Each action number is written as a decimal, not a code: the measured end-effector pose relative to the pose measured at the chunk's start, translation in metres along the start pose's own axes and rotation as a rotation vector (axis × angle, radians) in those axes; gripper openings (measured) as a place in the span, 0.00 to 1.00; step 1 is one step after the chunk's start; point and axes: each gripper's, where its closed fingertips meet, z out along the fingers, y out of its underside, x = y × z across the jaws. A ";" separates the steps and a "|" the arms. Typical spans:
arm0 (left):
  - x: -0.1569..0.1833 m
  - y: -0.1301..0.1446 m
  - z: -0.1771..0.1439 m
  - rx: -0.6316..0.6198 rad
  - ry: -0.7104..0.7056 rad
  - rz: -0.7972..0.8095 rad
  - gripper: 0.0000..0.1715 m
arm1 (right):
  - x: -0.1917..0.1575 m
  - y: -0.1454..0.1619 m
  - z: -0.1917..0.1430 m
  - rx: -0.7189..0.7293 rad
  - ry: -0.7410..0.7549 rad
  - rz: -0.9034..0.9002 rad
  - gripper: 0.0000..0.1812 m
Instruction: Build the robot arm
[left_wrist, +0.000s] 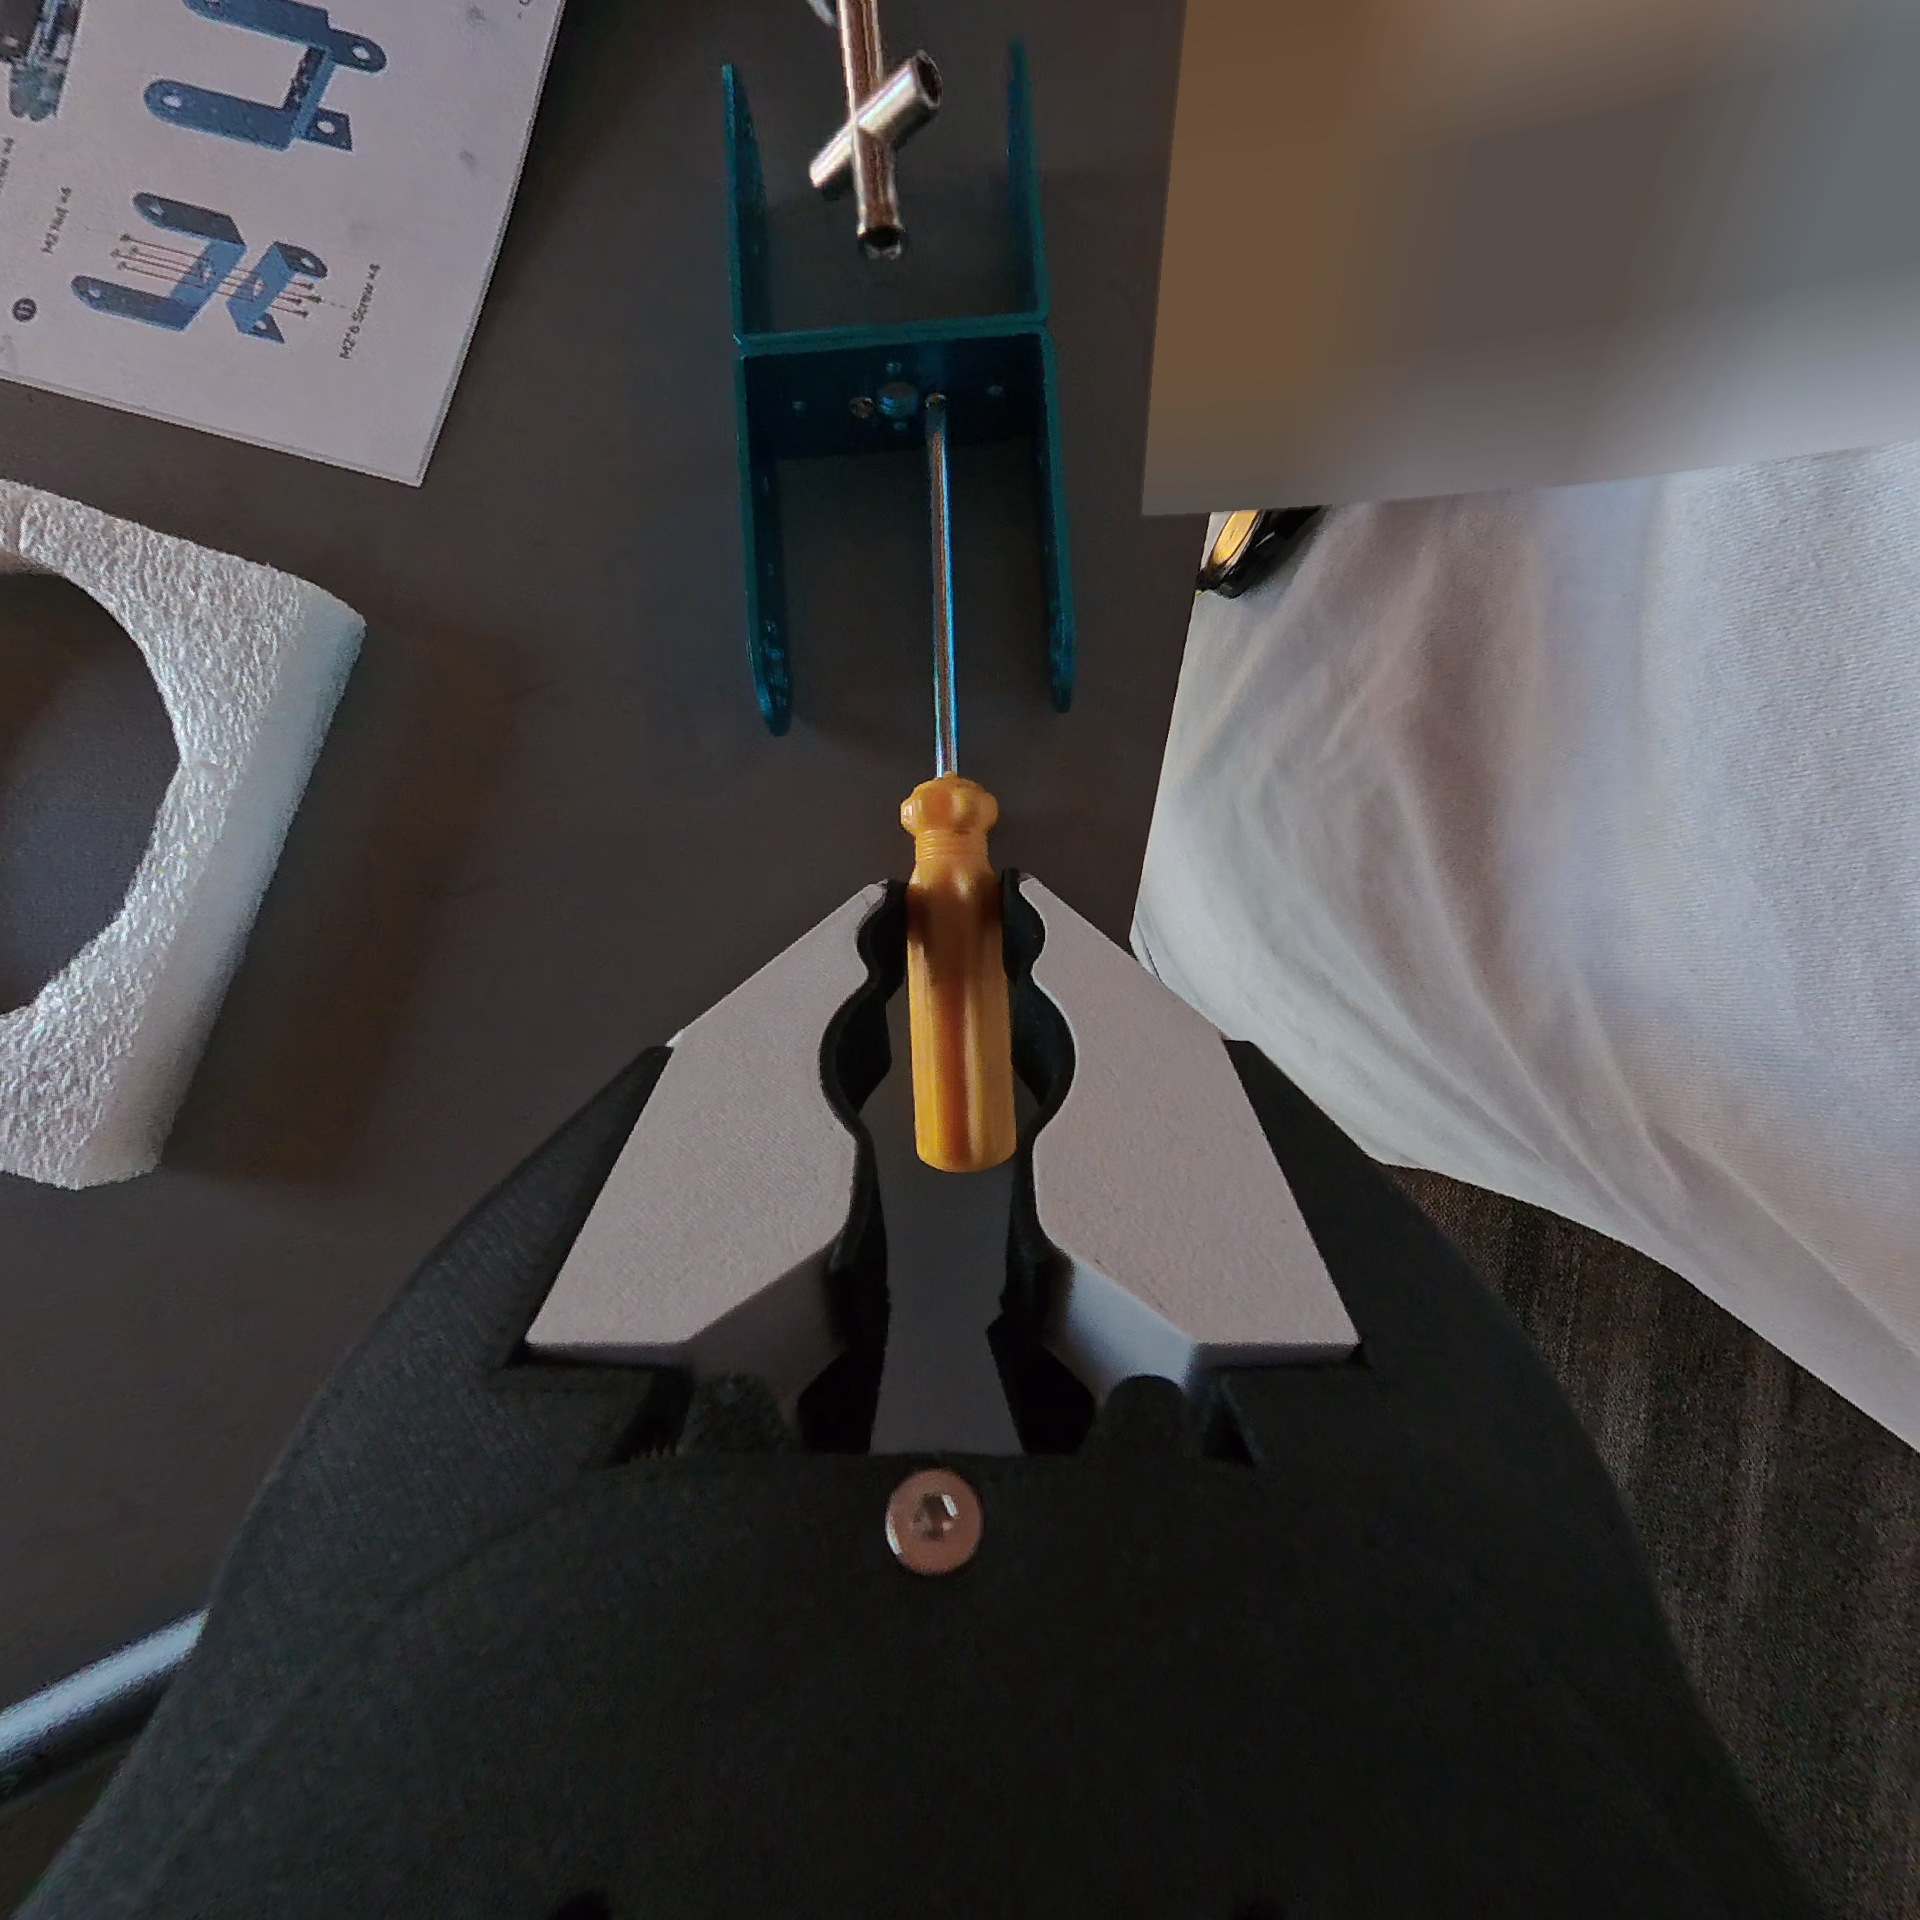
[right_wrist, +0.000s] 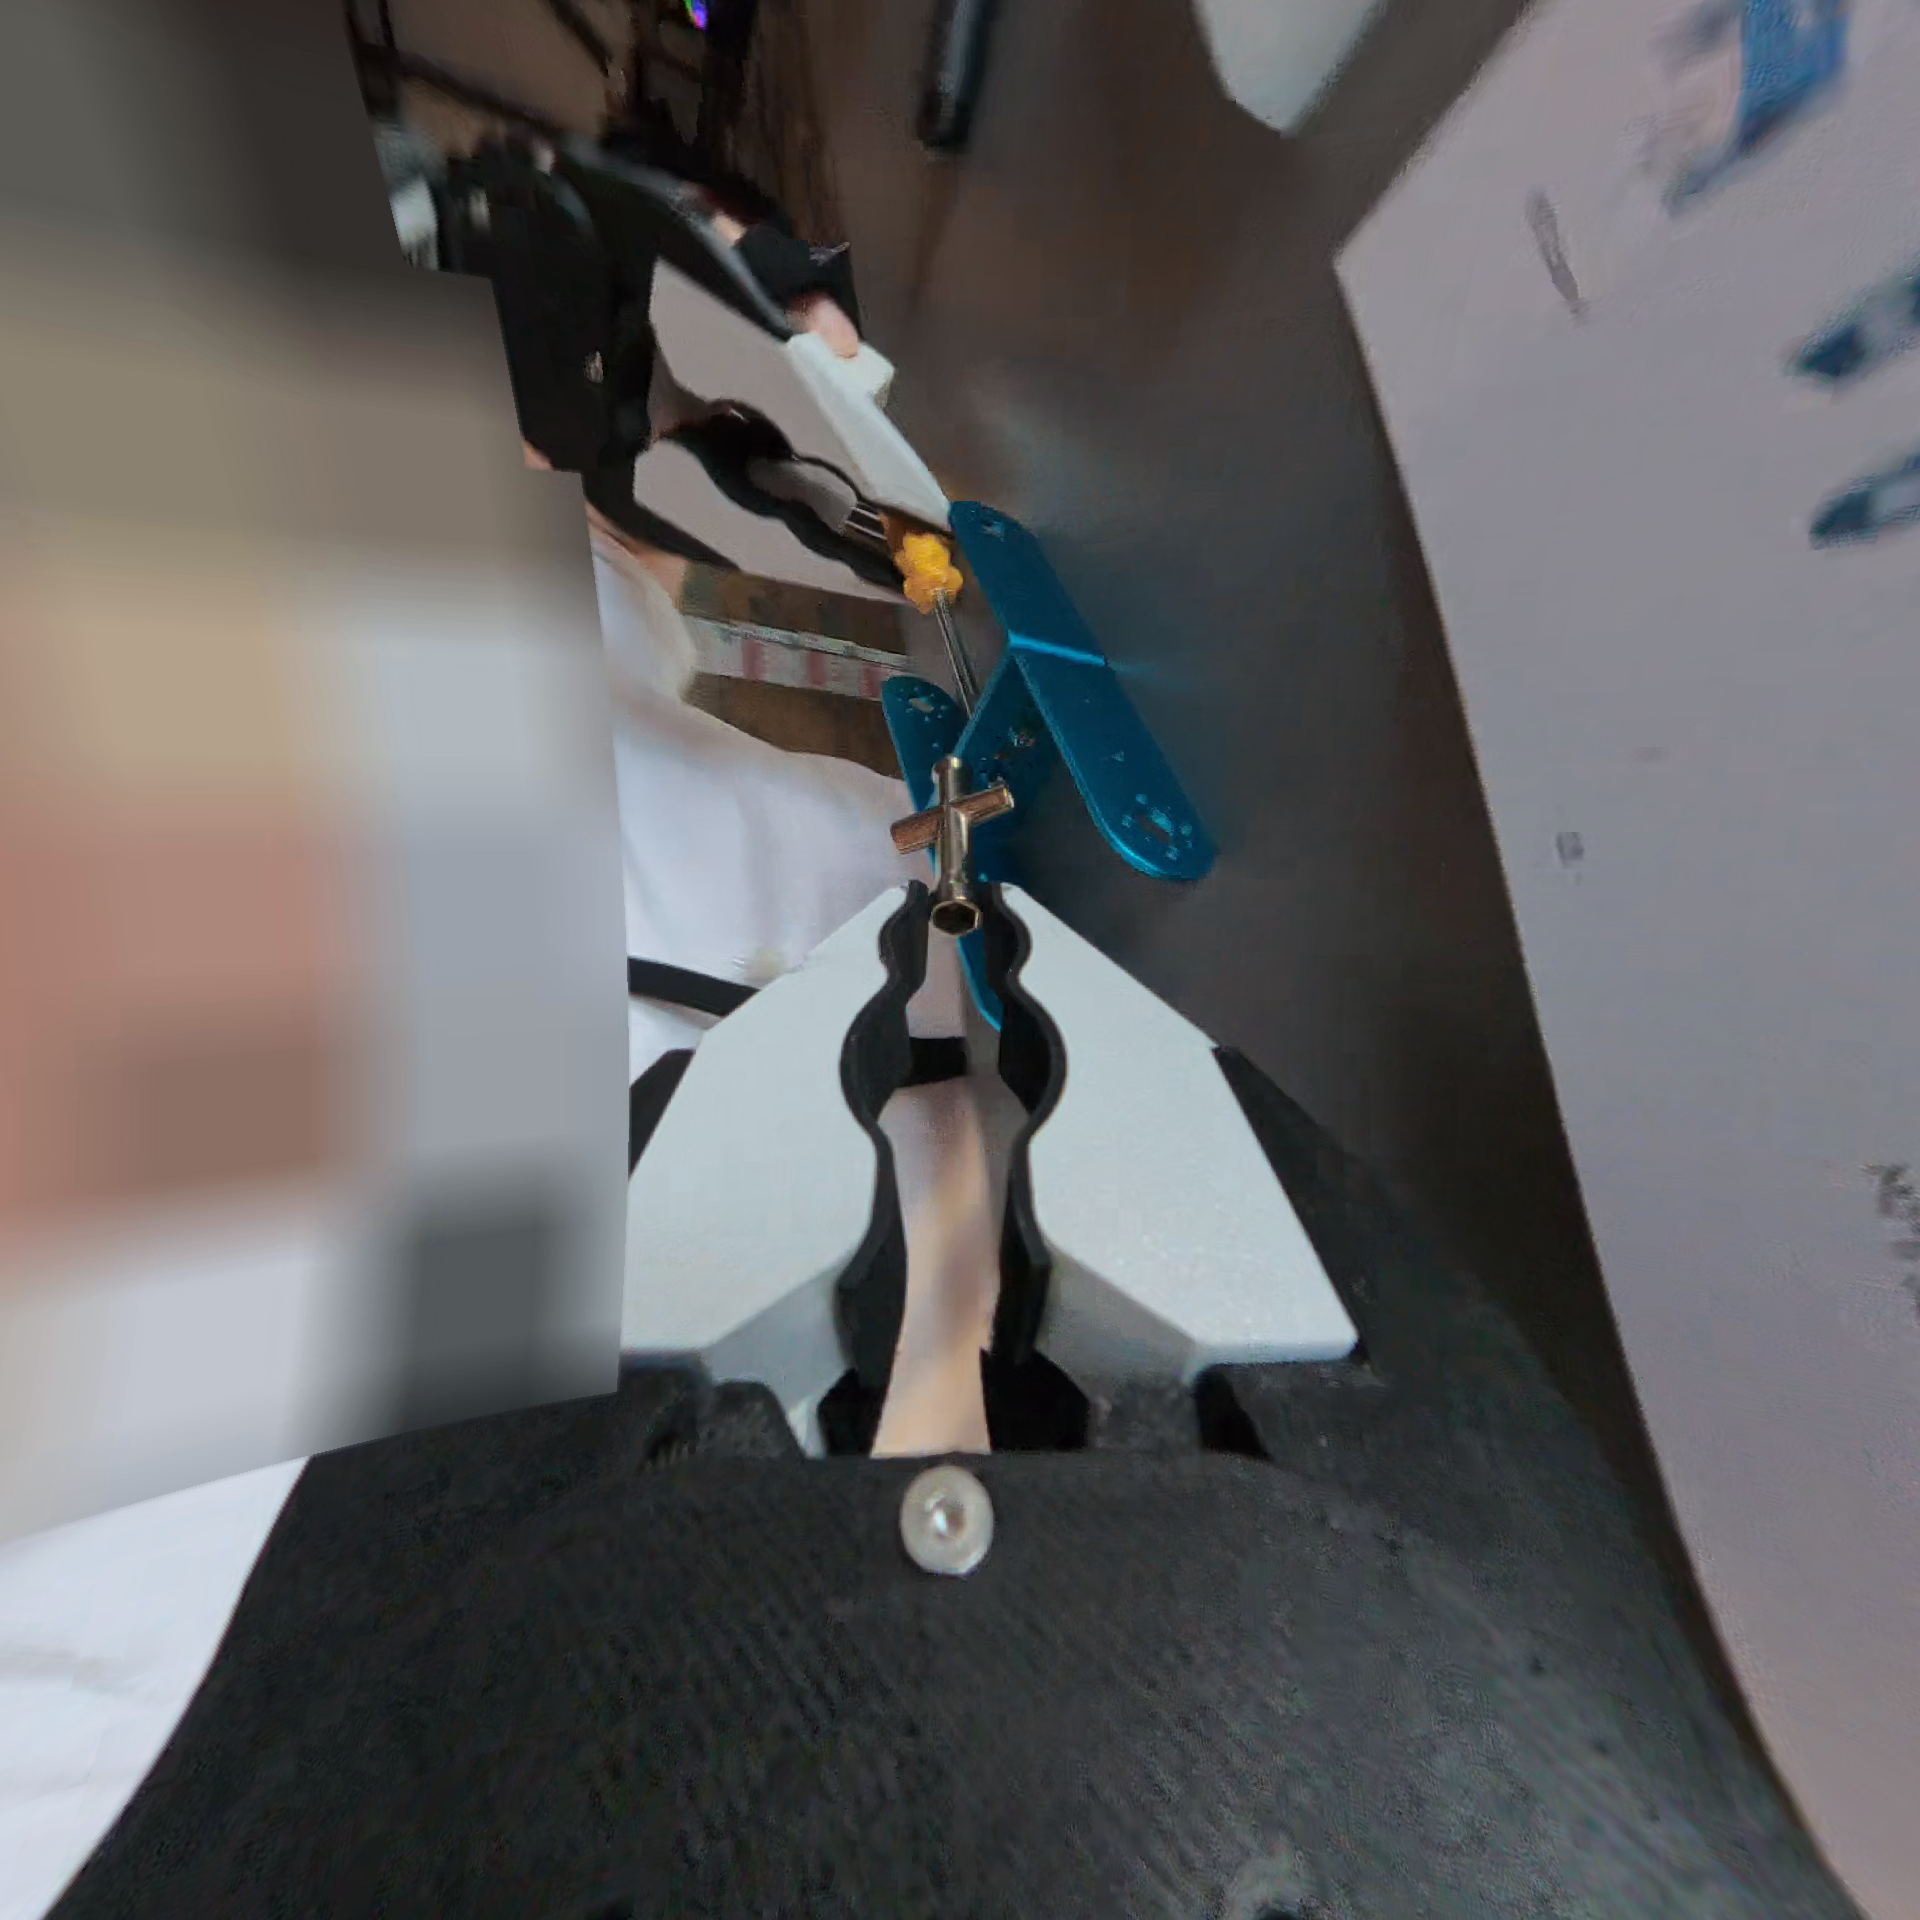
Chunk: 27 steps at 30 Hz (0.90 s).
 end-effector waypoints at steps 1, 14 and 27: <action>0.000 0.000 0.000 0.001 0.002 -0.002 0.10 | 0.000 0.002 -0.001 -0.010 0.043 -0.130 0.05; 0.005 -0.001 0.001 -0.011 0.007 -0.028 0.10 | 0.006 0.006 0.005 0.095 0.446 -1.387 0.05; 0.007 -0.001 0.001 -0.022 0.010 -0.041 0.10 | 0.000 0.013 0.011 0.101 0.496 -1.663 0.05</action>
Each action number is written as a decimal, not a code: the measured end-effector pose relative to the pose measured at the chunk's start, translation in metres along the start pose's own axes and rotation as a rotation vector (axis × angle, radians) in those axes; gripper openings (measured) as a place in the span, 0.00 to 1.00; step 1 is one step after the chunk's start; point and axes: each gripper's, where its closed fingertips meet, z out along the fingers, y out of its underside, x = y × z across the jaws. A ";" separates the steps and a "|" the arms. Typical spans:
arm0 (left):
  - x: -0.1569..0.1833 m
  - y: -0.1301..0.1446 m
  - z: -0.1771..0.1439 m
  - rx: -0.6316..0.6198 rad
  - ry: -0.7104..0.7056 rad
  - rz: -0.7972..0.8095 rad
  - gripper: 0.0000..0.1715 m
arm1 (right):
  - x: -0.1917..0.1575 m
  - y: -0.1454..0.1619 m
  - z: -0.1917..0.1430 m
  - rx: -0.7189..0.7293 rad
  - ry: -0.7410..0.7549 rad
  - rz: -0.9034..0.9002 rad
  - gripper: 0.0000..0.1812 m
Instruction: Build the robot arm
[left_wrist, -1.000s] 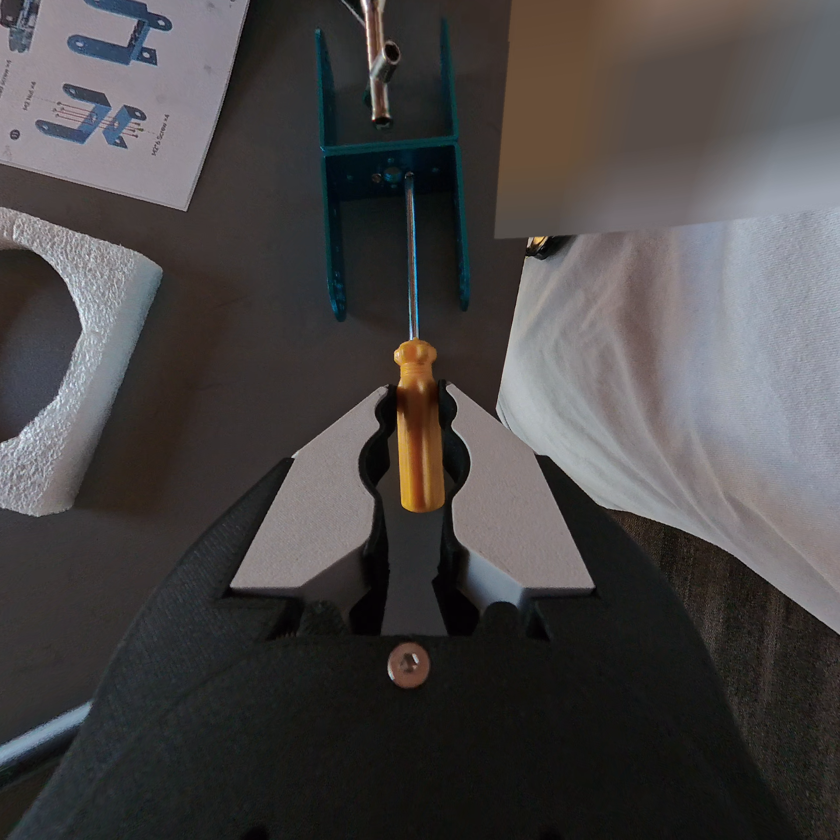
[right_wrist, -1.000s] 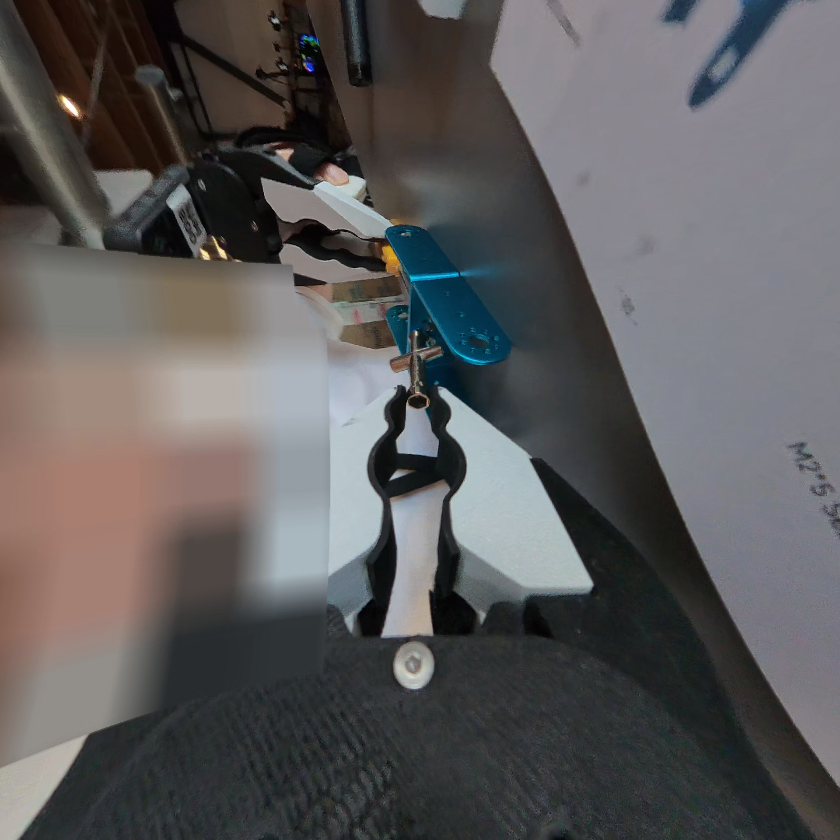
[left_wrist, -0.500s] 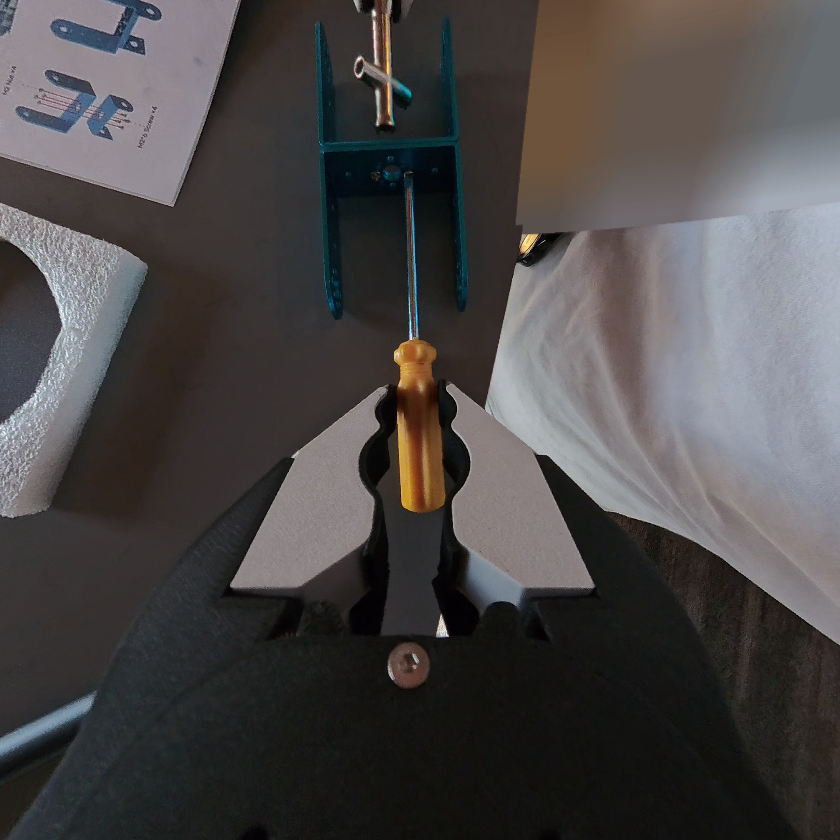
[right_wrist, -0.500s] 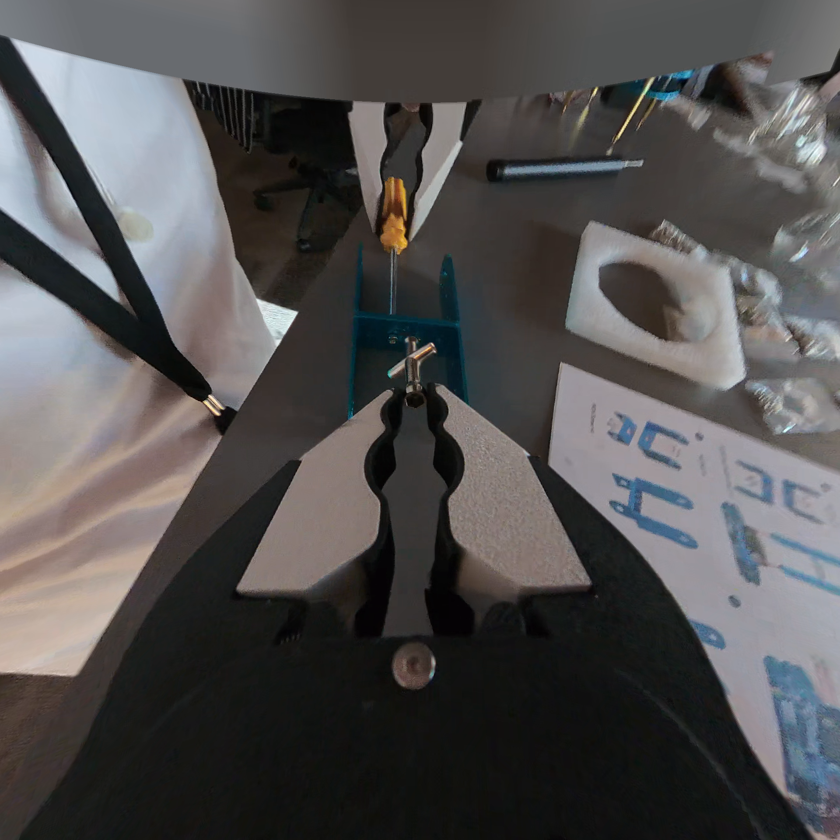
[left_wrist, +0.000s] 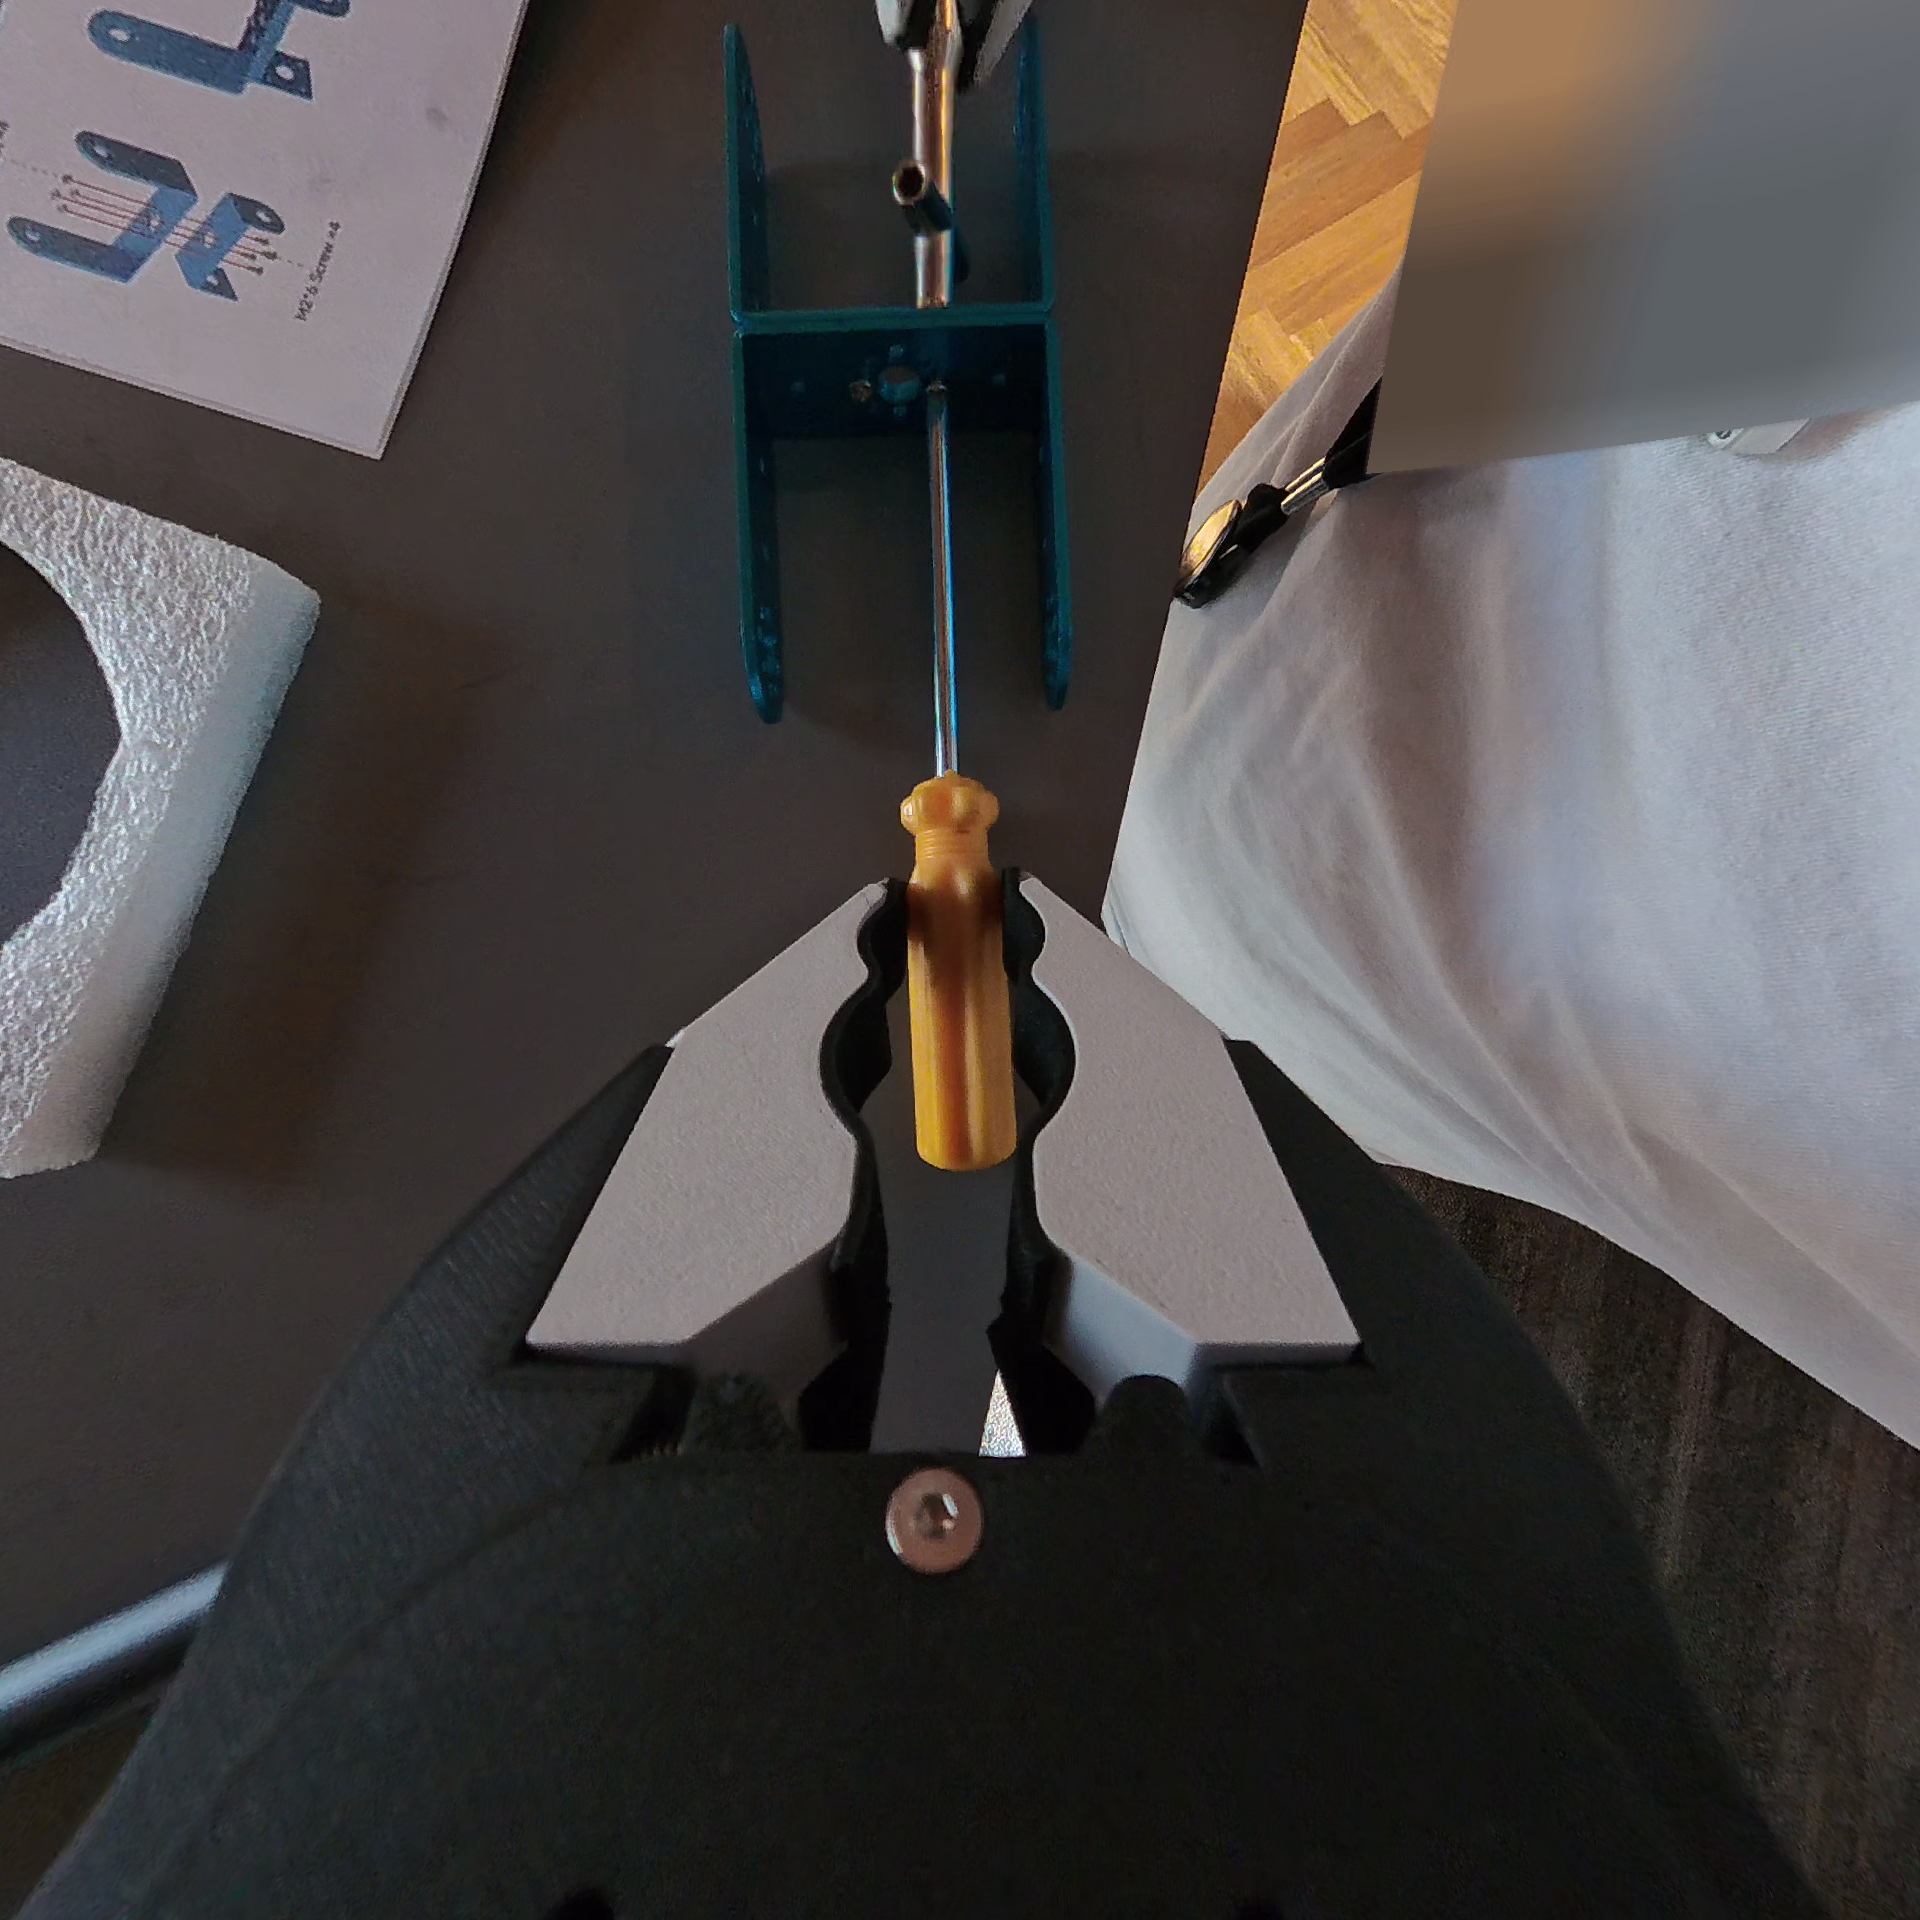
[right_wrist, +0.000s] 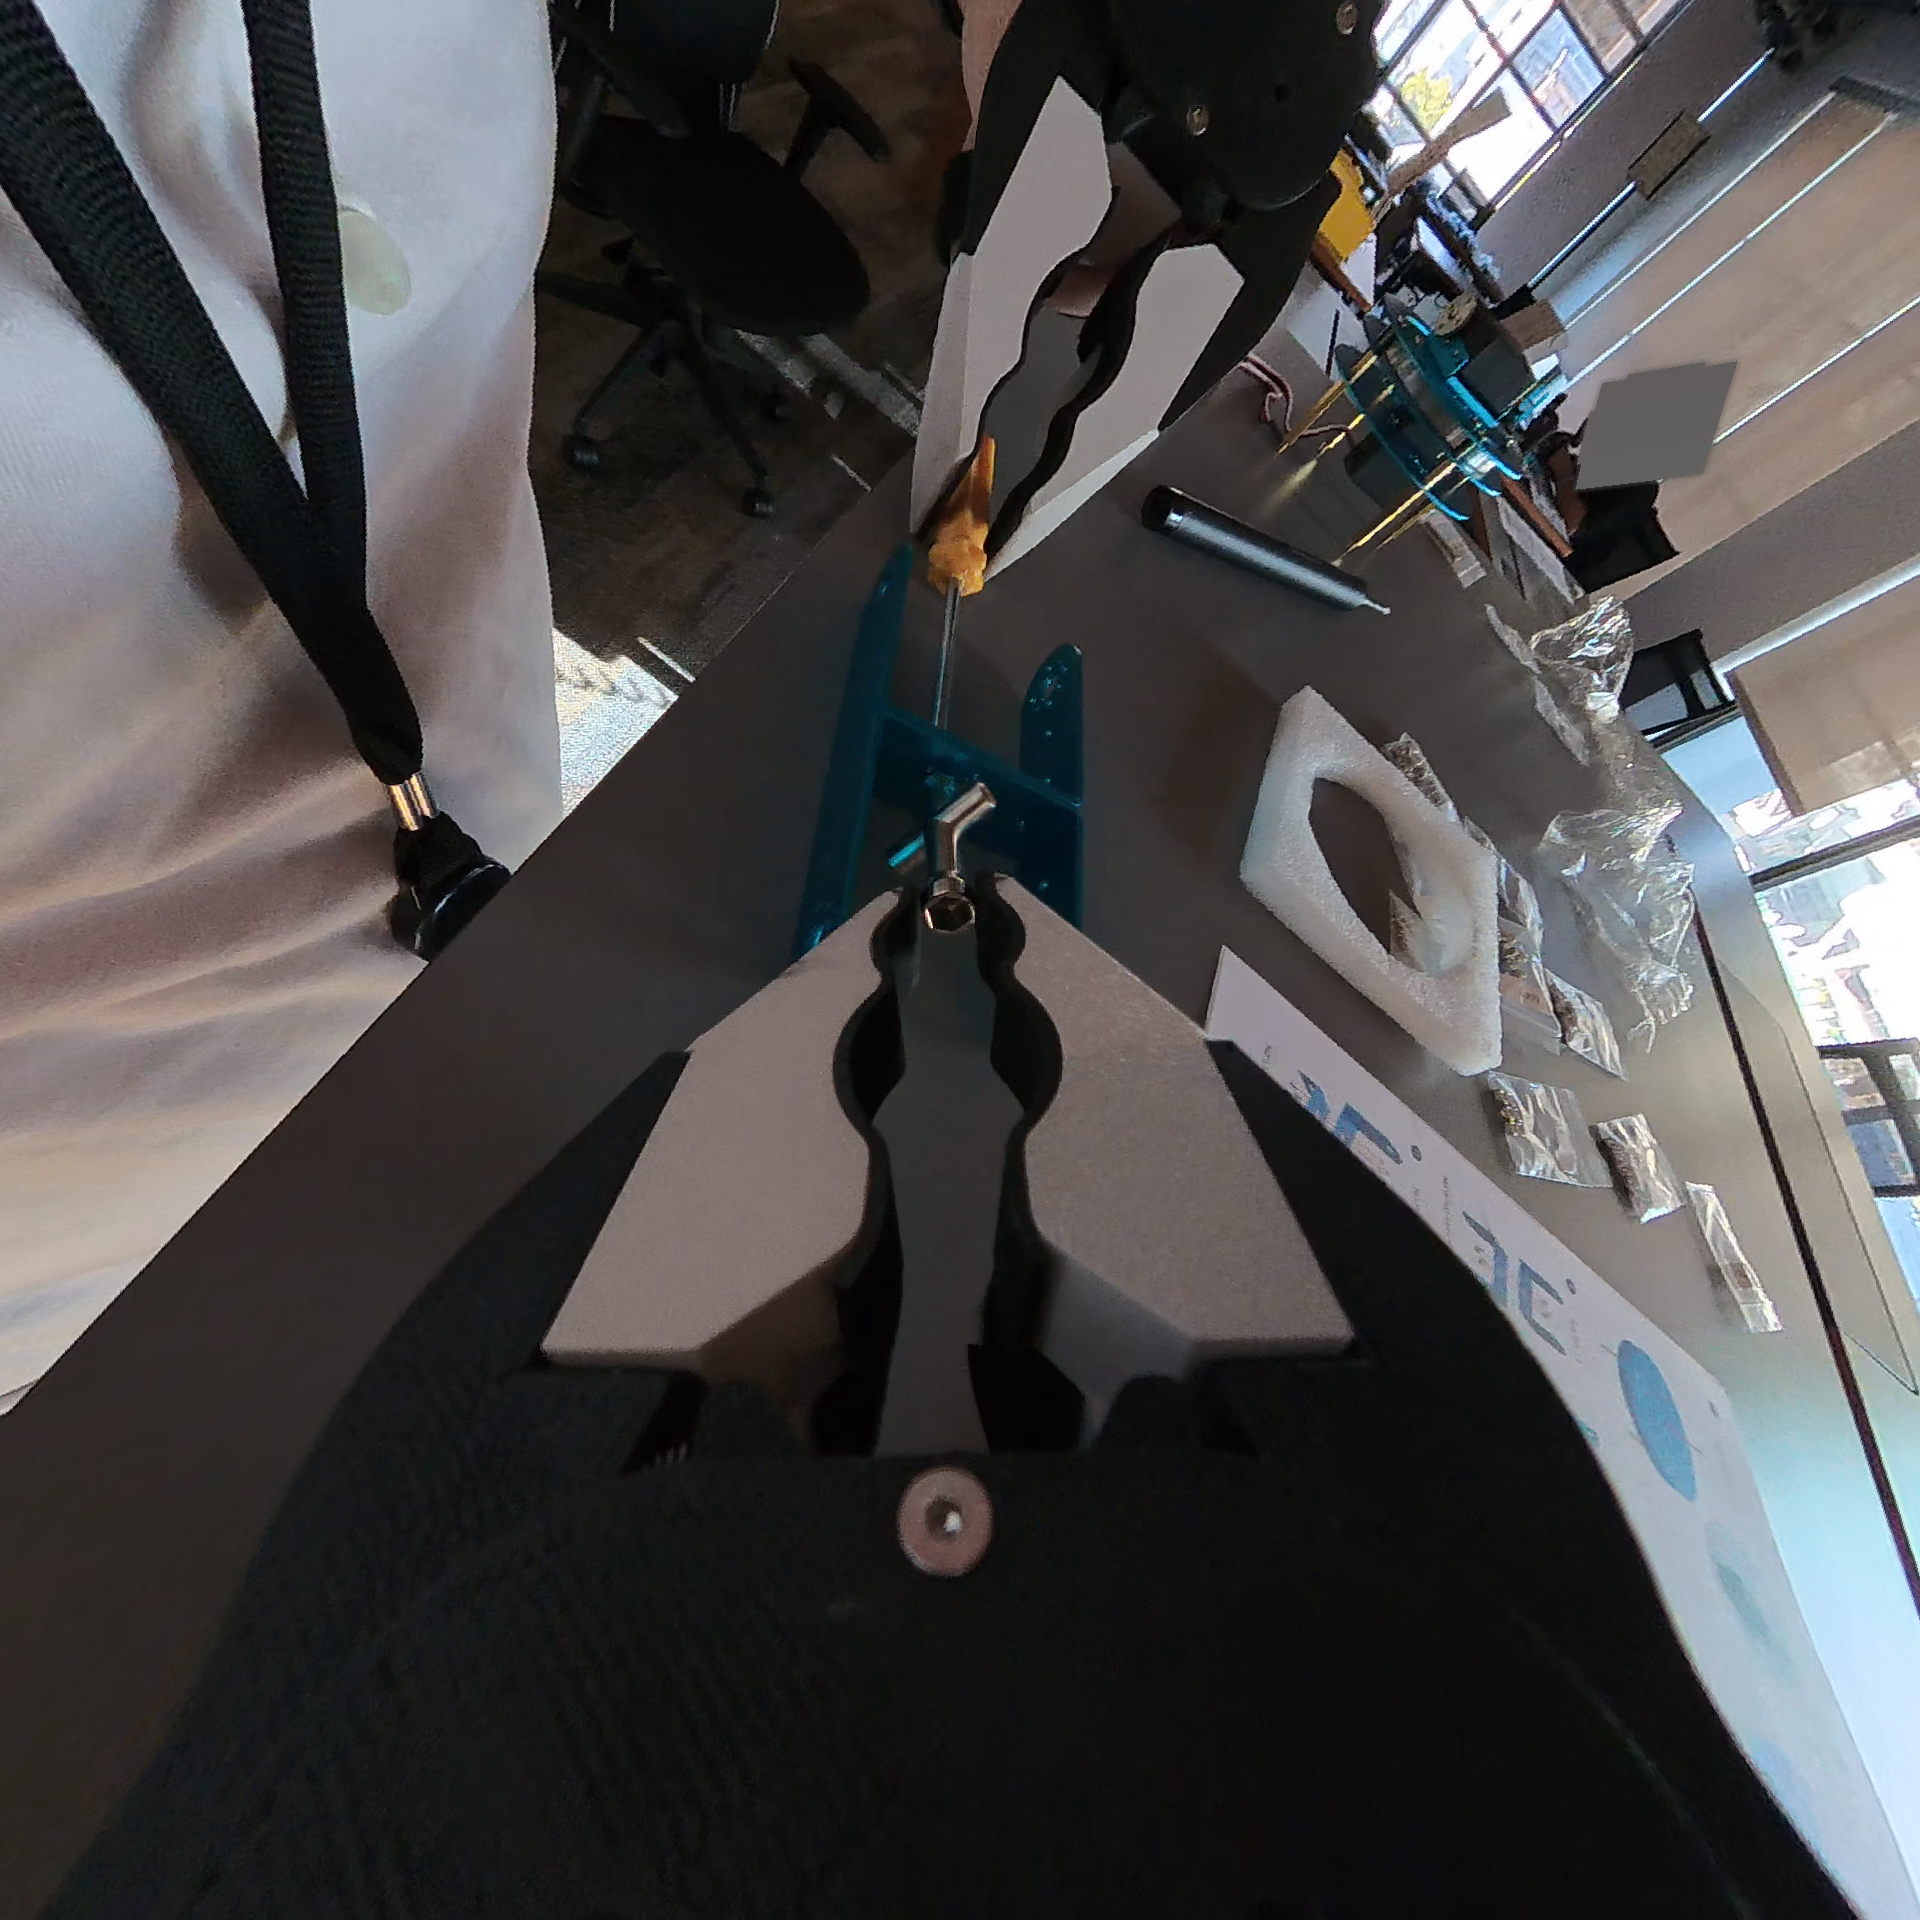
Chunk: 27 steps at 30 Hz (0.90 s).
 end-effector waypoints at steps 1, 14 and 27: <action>0.000 0.000 0.000 -0.002 0.000 0.000 0.10 | -0.001 0.001 0.000 -0.004 -0.003 0.003 0.05; 0.002 0.000 0.000 -0.013 -0.002 0.007 0.10 | -0.003 -0.001 0.003 -0.042 -0.017 -0.062 0.05; 0.004 -0.002 0.002 -0.026 0.008 0.024 0.10 | -0.014 0.010 0.005 -0.224 -0.106 -0.107 0.05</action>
